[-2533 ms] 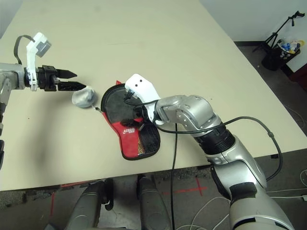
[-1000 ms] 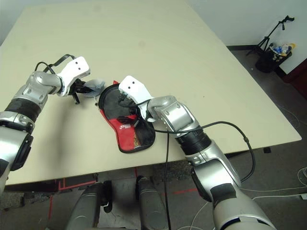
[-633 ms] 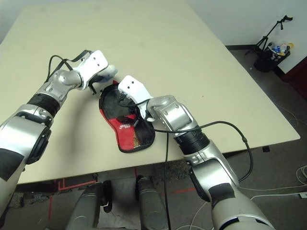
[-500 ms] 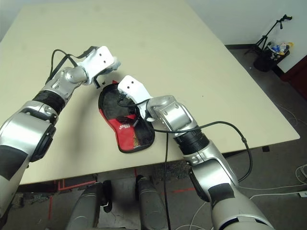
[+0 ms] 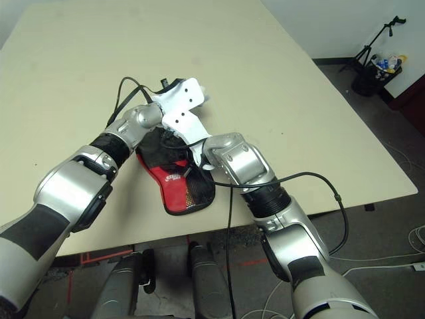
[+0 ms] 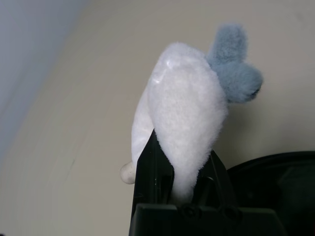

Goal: Store the ping-pong paddle in its case and zip it.

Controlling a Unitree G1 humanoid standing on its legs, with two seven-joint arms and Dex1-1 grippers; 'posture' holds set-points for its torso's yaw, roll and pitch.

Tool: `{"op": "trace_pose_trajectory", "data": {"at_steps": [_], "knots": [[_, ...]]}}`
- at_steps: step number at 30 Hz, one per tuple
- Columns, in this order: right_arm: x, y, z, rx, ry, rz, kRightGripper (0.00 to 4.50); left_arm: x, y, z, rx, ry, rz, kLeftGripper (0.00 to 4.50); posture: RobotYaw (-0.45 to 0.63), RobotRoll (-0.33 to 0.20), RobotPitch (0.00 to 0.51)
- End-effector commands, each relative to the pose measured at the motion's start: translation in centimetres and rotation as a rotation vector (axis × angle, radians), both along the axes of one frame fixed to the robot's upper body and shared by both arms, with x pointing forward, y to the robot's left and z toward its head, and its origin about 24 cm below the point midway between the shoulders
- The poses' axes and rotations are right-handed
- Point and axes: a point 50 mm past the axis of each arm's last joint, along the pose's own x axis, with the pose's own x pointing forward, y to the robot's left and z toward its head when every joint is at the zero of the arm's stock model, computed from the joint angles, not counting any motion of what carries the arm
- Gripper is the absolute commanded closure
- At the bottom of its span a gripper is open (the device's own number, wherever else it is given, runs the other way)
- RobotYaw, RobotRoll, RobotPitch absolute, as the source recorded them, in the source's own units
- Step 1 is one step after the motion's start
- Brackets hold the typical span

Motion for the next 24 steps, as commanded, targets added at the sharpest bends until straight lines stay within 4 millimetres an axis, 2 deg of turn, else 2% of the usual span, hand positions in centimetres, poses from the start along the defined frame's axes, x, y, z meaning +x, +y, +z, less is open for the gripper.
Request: {"op": "trace_pose_trajectory", "data": {"at_steps": [1, 5, 8, 12, 20, 21, 24], "knots": [[-0.4, -0.5, -3.1, -0.049, 0.135, -0.033, 0.00, -0.7, -0.9, -1.2, 0.001, 0.046, -0.077, 4.27, -0.09, 0.000, 0.256], [-0.1, -0.4, -3.0, -0.040, 0.126, -0.039, 0.00, -0.7, -0.2, -2.6, 0.025, 0.156, -0.071, 4.27, -0.08, 0.000, 0.247], [0.2, -0.5, -2.7, -0.033, 0.118, -0.046, 0.00, -0.4, 1.2, -3.2, -0.004, 0.243, -0.037, 4.27, -0.07, 0.000, 0.237], [0.5, -0.9, -2.4, -0.022, 0.109, -0.055, 0.00, 0.1, 2.3, -2.1, -0.127, 0.292, -0.024, 2.95, -0.06, 0.000, 0.223], [1.0, -1.3, -2.0, 0.010, 0.102, -0.087, 0.00, 1.1, 4.6, 1.4, -0.421, 0.339, 0.009, 0.15, -0.05, 0.000, 0.205], [1.0, -1.4, -2.0, 0.011, 0.103, -0.089, 0.00, 1.1, 4.7, 1.9, -0.468, 0.348, 0.004, 0.02, -0.06, 0.000, 0.201], [1.1, -1.6, -1.9, 0.016, 0.103, -0.097, 0.00, 1.2, 5.0, 3.1, -0.580, 0.373, -0.018, 0.02, -0.05, 0.000, 0.195]]}}
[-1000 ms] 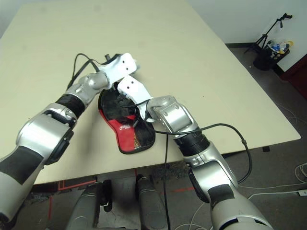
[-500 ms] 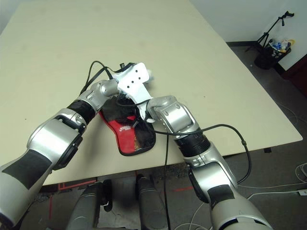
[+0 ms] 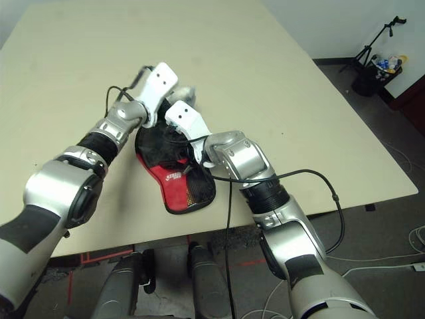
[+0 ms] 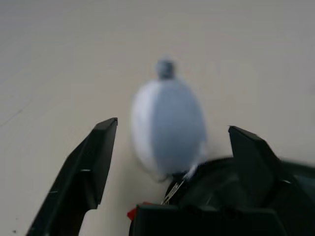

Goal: Store the ping-pong paddle in its case and zip it.

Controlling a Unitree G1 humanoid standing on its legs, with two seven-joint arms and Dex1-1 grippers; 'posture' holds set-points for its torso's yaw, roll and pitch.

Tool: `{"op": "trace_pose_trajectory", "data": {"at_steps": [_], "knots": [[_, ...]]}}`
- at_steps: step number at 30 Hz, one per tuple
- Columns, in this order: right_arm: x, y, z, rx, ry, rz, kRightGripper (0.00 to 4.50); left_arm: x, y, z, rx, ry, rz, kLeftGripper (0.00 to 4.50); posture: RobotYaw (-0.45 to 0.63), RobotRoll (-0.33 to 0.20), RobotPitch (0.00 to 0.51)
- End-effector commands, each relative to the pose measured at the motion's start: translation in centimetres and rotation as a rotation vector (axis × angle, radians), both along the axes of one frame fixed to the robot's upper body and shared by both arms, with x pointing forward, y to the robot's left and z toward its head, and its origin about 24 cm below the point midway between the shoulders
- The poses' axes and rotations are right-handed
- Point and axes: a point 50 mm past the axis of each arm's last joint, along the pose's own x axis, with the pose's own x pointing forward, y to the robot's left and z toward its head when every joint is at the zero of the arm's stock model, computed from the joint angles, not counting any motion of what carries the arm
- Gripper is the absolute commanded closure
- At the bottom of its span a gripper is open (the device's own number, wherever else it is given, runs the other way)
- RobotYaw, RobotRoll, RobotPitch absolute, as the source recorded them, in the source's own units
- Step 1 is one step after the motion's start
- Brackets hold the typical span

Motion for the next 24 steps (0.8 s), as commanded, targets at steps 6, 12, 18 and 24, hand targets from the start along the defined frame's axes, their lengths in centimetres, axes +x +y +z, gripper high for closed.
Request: {"op": "trace_pose_trajectory", "data": {"at_steps": [6, 12, 18, 24], "knots": [[0.2, -1.4, -1.9, -0.021, 0.092, -0.075, 0.00, 0.0, 0.2, 3.1, -0.248, 0.070, -0.077, 0.02, -0.04, 0.000, 0.187], [1.2, -2.8, 0.7, 0.001, 0.050, -0.119, 0.00, 0.0, 1.5, 4.8, -0.300, 0.092, -0.123, 0.02, -0.04, 0.000, 0.181], [3.5, -6.1, 6.7, 0.007, -0.060, -0.229, 0.00, -0.1, 4.0, 3.7, -0.186, 0.138, -0.126, 0.02, -0.04, 0.000, 0.166], [6.6, -8.2, 9.8, 0.002, -0.223, -0.385, 0.00, -0.4, 5.4, 0.7, -0.074, 0.238, -0.145, 0.02, -0.02, 0.000, 0.157]]}}
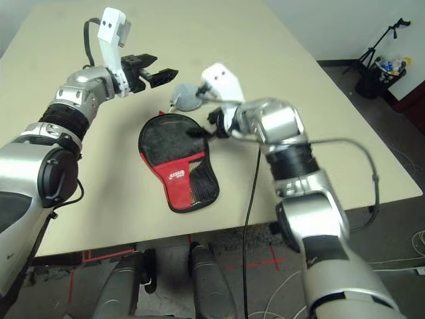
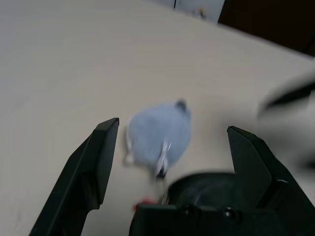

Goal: Store the ping-pong paddle in its case and zip it.

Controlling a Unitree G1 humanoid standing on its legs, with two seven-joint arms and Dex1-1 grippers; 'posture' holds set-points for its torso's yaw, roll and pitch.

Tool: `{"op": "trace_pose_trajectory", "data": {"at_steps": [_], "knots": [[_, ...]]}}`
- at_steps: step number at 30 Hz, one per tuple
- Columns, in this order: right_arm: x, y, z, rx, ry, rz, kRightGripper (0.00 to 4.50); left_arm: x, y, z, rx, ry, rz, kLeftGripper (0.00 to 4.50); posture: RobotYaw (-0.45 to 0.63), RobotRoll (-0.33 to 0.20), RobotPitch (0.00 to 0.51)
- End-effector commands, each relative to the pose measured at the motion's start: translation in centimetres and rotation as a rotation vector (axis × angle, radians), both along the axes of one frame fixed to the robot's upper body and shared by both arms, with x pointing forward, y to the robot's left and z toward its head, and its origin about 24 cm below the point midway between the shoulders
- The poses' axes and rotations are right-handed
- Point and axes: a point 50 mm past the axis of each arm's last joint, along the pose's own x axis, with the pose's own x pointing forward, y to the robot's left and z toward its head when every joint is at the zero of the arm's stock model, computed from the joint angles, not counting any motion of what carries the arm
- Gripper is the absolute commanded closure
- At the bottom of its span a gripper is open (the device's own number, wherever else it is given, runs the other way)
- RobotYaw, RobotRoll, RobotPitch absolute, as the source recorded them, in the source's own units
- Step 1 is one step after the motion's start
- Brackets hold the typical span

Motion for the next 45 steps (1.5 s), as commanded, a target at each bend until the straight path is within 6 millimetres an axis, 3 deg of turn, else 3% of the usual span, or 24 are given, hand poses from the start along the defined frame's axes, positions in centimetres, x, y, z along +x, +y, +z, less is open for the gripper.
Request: {"op": "trace_pose_trajectory", "data": {"at_steps": [1, 10, 16, 25, 32, 45], "knots": [[1.8, -0.4, -0.6, 0.006, -0.053, -0.072, 0.00, -0.5, -0.3, -2.3, 0.085, 0.098, -0.080, 0.02, -0.02, 0.000, 0.155], [3.8, 2.9, -3.4, -0.013, -0.103, -0.036, 0.00, -1.5, -2.3, -5.1, 0.167, 0.186, -0.238, 0.02, 0.03, 0.000, 0.176], [4.0, 3.7, -2.8, -0.041, -0.153, -0.011, 0.00, -2.0, -2.8, -5.8, 0.194, 0.208, -0.285, 0.02, 0.07, 0.000, 0.213], [4.1, 4.0, -3.0, -0.122, -0.184, 0.007, 0.00, -3.8, -2.9, -9.7, 0.277, 0.286, -0.310, 0.02, 0.14, 0.000, 0.276], [4.3, 4.2, -3.5, -0.135, -0.209, -0.018, 0.00, -4.8, -3.8, -9.9, 0.264, 0.293, -0.308, 0.02, 0.19, 0.000, 0.309], [4.4, 4.3, -3.7, -0.178, -0.261, -0.050, 0.00, -6.6, -3.7, -10.7, 0.276, 0.327, -0.314, 0.02, 0.24, 0.000, 0.350]]}}
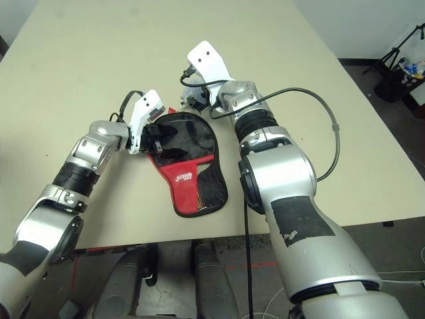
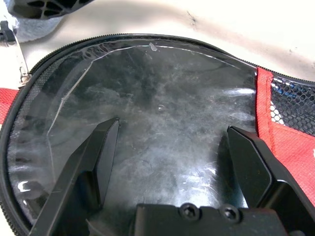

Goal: Store the ping-pong paddle in its case and zip it.

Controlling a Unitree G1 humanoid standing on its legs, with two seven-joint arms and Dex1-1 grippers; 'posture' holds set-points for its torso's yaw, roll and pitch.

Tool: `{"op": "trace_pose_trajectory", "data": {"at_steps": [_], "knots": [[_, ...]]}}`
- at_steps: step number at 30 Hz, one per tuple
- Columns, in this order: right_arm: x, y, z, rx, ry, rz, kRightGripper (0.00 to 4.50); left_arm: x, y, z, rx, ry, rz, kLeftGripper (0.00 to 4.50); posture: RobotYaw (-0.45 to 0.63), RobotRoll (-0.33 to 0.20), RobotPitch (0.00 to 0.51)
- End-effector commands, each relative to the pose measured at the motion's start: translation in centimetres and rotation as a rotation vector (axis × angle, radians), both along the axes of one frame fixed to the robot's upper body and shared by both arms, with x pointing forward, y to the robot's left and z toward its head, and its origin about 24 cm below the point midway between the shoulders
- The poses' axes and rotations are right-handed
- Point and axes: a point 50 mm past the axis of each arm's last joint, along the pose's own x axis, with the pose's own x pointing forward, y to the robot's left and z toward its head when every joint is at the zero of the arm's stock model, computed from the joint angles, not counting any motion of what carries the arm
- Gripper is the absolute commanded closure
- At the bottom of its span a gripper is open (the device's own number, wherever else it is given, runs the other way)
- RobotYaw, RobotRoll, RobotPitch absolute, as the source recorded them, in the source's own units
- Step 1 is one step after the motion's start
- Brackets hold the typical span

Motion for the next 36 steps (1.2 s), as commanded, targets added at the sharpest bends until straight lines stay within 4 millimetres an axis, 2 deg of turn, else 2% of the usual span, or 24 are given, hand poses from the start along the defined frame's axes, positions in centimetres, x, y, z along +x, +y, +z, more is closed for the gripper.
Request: {"op": "trace_pose_trajectory", "data": {"at_steps": [1, 5, 6, 8, 12, 18, 21, 31, 36], "knots": [[0.0, 0.4, 0.0, -0.014, -0.010, 0.002, 0.00, -1.0, 0.3, -3.3, 0.062, 0.133, 0.020, 0.02, 0.25, 0.000, 0.354], [0.1, 0.1, -0.5, -0.022, -0.005, -0.023, 0.00, -1.4, 0.2, -3.5, 0.064, 0.140, 0.023, 0.02, 0.26, 0.000, 0.358], [0.1, 0.0, -0.6, -0.025, -0.003, -0.029, 0.18, -1.4, 0.1, -3.5, 0.064, 0.142, 0.022, 0.00, 0.26, 0.000, 0.358], [0.1, -0.1, -0.6, -0.021, -0.004, -0.038, 0.62, -1.6, 0.0, -3.6, 0.065, 0.146, 0.020, 0.00, 0.26, 0.000, 0.355], [0.1, -0.6, -0.8, -0.033, -0.005, -0.062, 1.92, -1.8, -0.4, -4.1, 0.085, 0.145, 0.011, 0.00, 0.25, 0.000, 0.347], [0.1, -2.2, -0.4, -0.097, -0.004, -0.094, 3.65, -1.4, -1.2, -4.6, 0.107, 0.109, 0.022, 0.00, 0.20, 0.000, 0.325], [0.0, -3.3, -0.4, -0.117, 0.025, -0.111, 4.24, -0.8, -1.6, -4.8, 0.115, 0.072, 0.053, 0.00, 0.17, 0.000, 0.309], [-1.1, -7.8, -2.0, -0.169, 0.182, -0.144, 4.31, 0.9, -2.9, -5.8, 0.182, 0.065, 0.112, 0.00, 0.07, 0.000, 0.259], [-2.1, -10.1, -2.4, -0.184, 0.247, -0.166, 4.31, 1.4, -3.2, -5.7, 0.215, 0.047, 0.100, 0.00, 0.01, 0.000, 0.251]]}}
